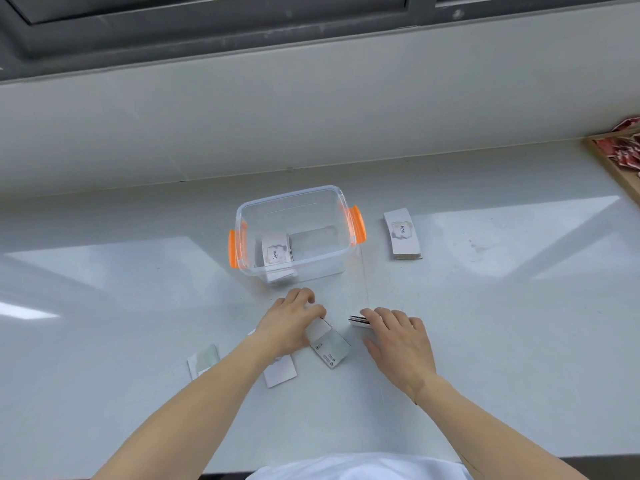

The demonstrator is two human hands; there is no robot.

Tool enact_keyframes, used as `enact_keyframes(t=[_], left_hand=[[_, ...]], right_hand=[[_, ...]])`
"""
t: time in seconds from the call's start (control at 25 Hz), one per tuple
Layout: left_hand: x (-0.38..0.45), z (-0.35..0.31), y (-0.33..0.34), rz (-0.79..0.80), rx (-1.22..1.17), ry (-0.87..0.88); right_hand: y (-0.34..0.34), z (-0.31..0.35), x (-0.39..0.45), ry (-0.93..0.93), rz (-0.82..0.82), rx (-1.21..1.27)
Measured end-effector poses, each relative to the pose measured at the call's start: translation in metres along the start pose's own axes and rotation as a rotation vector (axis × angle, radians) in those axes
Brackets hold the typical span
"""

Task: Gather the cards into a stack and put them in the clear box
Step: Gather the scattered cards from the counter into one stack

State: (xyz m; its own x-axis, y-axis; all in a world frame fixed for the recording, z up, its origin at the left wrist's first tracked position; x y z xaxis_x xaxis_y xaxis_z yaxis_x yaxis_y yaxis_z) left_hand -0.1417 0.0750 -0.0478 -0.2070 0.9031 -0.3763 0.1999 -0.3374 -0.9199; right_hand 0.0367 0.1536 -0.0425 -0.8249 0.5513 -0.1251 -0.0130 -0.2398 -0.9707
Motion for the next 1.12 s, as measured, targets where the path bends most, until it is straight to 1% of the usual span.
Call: enact_keyframes(t=[0.2,0.36,0.44,0.56,0.68,0.76,0.84,1.0,1.12], left_hand=[[-0.013,0.024,-0.005,-0.092,-0.136,-0.071],[-0.020,0.047,-0.021,-0.270,-0.167,-0.212],[-0.019,0.038,-0.027,-0.321,-0.170,-0.236],[-0.015,0.004,-0.026,-0.357,-0.175,-0.202],[-0.006,-0.025,-0.015,-0.301,-0.226,-0.133],[-0.003,-0.032,-0.010,-0.267,-0.269,-0.130],[-0.003,-0.035,-0.006,-0.238,-0.299,-0.116],[0.007,-0.049,-0.011,-0.187,-0.375,-0.024],[0.018,-0.067,-0.010,-0.106,-0.430,0.043]], right_hand=[[0.001,-0.001,0.000,-0.003,0.001,0.005],[0.002,-0.001,0.000,-0.005,-0.008,0.012],[0.003,-0.001,0.000,-0.004,-0.008,0.023],[0.002,0.001,-0.002,0.000,-0.029,0.043],[0.003,-0.003,-0.004,0.058,-0.065,0.099],[0.004,-0.004,-0.004,0.083,-0.077,0.132],[0.005,-0.002,-0.003,0.076,-0.086,0.133],[0.005,0.000,-0.003,0.023,-0.079,0.086],[0.003,-0.004,0.001,0.033,-0.084,0.070]])
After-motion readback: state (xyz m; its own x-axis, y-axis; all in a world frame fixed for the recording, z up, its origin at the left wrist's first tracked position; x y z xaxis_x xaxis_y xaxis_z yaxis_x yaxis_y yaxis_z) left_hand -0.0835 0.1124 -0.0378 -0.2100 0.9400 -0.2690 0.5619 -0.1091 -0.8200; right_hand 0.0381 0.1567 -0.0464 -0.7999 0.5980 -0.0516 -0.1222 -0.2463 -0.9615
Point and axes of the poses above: each hand's wrist, its own x-axis towards the middle knuckle, its own y-axis out of the palm, z = x × y, the point moved 7 cm from there along x, towards the middle knuckle, and after that the axes turned 6 degrees about -y, right-handed, at the moved point
